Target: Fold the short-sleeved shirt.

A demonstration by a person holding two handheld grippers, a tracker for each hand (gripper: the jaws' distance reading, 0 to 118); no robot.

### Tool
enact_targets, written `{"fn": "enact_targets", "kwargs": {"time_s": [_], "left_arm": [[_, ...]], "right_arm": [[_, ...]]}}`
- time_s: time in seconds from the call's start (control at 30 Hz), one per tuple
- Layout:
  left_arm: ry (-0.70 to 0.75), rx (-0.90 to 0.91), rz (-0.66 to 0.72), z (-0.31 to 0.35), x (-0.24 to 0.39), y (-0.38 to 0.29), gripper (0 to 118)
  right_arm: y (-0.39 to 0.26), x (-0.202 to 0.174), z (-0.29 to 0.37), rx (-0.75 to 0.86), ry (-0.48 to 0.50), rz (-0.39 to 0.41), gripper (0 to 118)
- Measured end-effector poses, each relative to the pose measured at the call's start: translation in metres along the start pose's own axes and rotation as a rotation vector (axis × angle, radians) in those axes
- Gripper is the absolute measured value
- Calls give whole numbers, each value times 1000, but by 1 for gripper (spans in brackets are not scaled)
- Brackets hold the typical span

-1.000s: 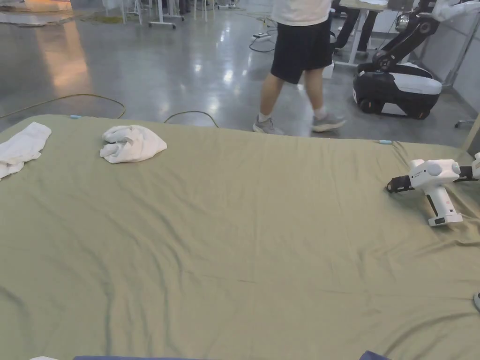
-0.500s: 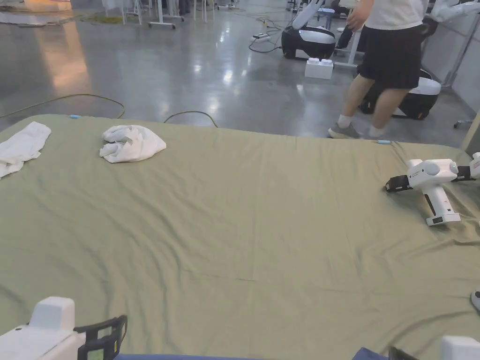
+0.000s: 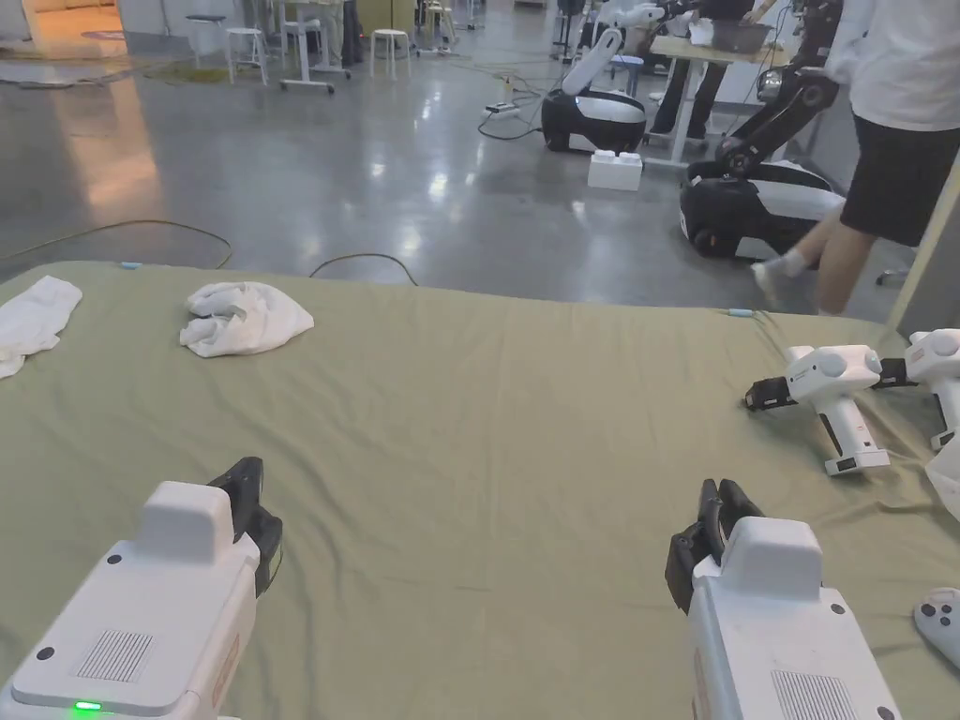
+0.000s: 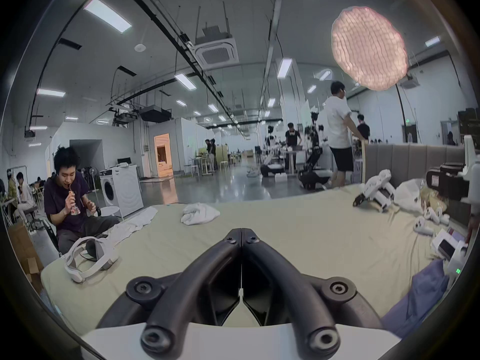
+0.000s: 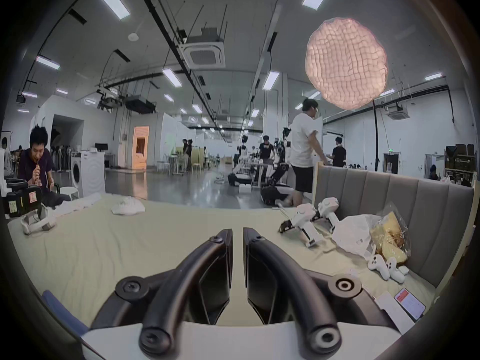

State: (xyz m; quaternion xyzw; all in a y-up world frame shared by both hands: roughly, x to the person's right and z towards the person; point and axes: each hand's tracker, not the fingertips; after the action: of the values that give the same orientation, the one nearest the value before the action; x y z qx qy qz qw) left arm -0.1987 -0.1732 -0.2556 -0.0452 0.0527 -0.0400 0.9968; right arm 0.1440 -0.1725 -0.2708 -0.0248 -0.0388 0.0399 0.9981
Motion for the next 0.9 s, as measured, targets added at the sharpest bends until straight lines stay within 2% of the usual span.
{"fn": "enact_targets", "kwargs": {"time_s": [0.17,0.3,0.37,0.53,0.7,0.77,0.8,0.83,0.87,0.9], "left_arm": [[41,40,52,7,-8,10,0],[42,-4,82,14,-31,9,0],[26,-92,88,16,-48,3,0],[0,-342,150,28,-108,-37,0],[-133,-664,347,32,-159,-89,3],[-160,-746,420,30,-172,-110,27],[-191,-786,463,29,-179,-121,43],[-210,-811,495,27,-183,-130,67],[-230,-844,518,25,-186,-140,81],[-258,-858,555,23,-190,-150,89]], "right_arm": [[3,-4,-1,29,-14,-11,2],[5,-2,4,44,-9,-23,2],[6,-2,4,40,-7,1,2],[4,2,3,12,30,-27,2],[-4,-2,1,-42,82,-4,2],[-9,-4,0,-62,96,-1,2],[-12,-5,0,-71,101,2,2],[-14,-6,1,-80,106,3,2],[-17,-7,1,-90,111,2,2],[-20,-7,1,-106,118,-1,2]]}}
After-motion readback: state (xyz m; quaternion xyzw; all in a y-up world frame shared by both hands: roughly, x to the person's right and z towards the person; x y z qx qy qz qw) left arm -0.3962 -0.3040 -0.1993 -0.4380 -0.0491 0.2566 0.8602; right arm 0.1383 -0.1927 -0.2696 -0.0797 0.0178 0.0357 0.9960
